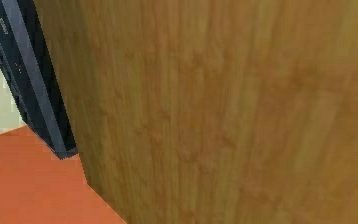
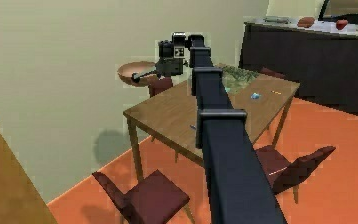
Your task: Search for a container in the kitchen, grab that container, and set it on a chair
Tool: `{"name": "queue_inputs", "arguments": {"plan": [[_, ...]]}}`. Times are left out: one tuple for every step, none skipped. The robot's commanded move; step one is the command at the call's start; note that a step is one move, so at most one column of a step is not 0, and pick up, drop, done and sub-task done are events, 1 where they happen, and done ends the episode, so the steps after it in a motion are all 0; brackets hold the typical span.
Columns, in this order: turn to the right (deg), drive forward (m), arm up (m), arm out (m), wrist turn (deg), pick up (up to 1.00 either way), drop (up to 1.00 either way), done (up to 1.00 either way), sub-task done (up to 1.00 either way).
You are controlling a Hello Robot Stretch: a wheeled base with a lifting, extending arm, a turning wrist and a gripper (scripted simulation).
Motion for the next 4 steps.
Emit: {"name": "queue_inputs", "arguments": {"plan": [[0.0, 0.00, -0.50, 0.00, 0.0, 0.00, 0.00, 0.00, 0.00], [0.0, 0.00, 0.00, 0.00, 0.0, 0.00, 1.00, 0.00, 0.00], [0.0, 0.00, 0.00, -0.10, 0.0, 0.00, 0.00, 0.00, 0.00], [0.0, 0.00, 0.00, 0.00, 0.0, 0.00, 0.00, 1.00, 0.00]]}}
